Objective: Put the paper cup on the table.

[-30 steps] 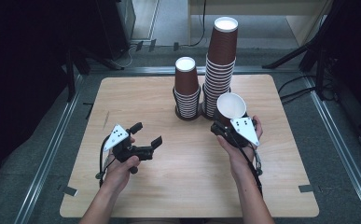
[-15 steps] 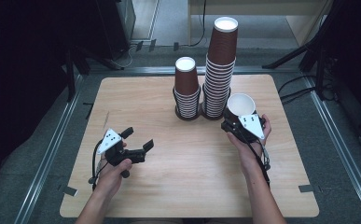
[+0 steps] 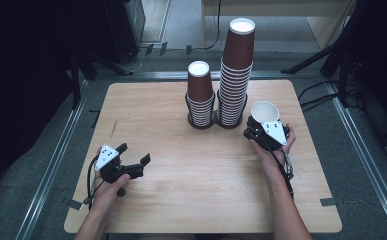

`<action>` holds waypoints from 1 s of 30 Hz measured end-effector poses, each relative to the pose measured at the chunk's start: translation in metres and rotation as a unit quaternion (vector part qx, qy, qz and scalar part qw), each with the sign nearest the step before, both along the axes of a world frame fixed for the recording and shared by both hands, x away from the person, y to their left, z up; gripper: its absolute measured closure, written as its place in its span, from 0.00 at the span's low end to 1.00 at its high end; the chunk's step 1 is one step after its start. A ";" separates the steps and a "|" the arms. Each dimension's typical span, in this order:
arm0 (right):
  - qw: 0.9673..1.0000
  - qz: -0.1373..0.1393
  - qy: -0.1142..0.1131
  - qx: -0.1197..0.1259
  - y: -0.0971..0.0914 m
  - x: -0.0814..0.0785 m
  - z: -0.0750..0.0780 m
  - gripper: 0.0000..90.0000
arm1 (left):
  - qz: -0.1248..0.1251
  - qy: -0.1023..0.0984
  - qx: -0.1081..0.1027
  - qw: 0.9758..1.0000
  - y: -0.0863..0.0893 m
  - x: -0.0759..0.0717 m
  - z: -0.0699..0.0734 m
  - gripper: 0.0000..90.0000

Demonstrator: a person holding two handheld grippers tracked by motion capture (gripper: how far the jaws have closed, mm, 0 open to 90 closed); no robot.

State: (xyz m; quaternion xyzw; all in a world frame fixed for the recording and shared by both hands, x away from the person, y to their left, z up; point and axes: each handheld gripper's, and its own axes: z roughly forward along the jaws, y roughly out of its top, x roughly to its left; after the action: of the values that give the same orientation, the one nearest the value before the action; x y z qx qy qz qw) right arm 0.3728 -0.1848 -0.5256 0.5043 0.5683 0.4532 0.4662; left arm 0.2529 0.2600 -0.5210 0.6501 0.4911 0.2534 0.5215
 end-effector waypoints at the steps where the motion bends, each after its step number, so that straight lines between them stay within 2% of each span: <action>1: 1.000 -0.002 0.001 0.001 -0.001 0.001 -0.001 0.15 | 0.002 0.005 -0.001 1.000 0.003 -0.001 -0.002 0.00; 7: 1.000 -0.004 0.011 -0.007 -0.003 0.003 -0.007 0.15 | 0.027 0.023 -0.003 0.999 0.018 -0.003 -0.007 0.00; 9: 1.000 -0.005 0.013 -0.002 -0.004 0.004 -0.008 0.15 | 0.032 0.026 -0.005 0.999 0.021 -0.004 -0.009 0.00; 15: 1.000 -0.004 0.020 -0.015 -0.003 0.004 -0.011 0.15 | 0.040 0.036 -0.006 0.999 0.027 -0.005 -0.012 0.00; 20: 0.999 -0.007 0.026 -0.018 -0.005 0.002 -0.017 0.15 | 0.043 0.037 -0.009 0.998 0.028 -0.005 -0.012 0.00; 30: 0.999 -0.006 0.041 -0.006 -0.006 -0.003 -0.021 0.13 | 0.046 0.047 -0.012 0.998 0.029 -0.003 -0.013 0.00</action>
State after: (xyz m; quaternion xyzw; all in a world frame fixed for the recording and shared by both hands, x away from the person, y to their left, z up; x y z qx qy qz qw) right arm 0.3696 -0.1912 -0.5466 0.5228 0.5867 0.4260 0.4483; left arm 0.2494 0.2886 -0.5342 0.6317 0.5475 0.2399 0.4935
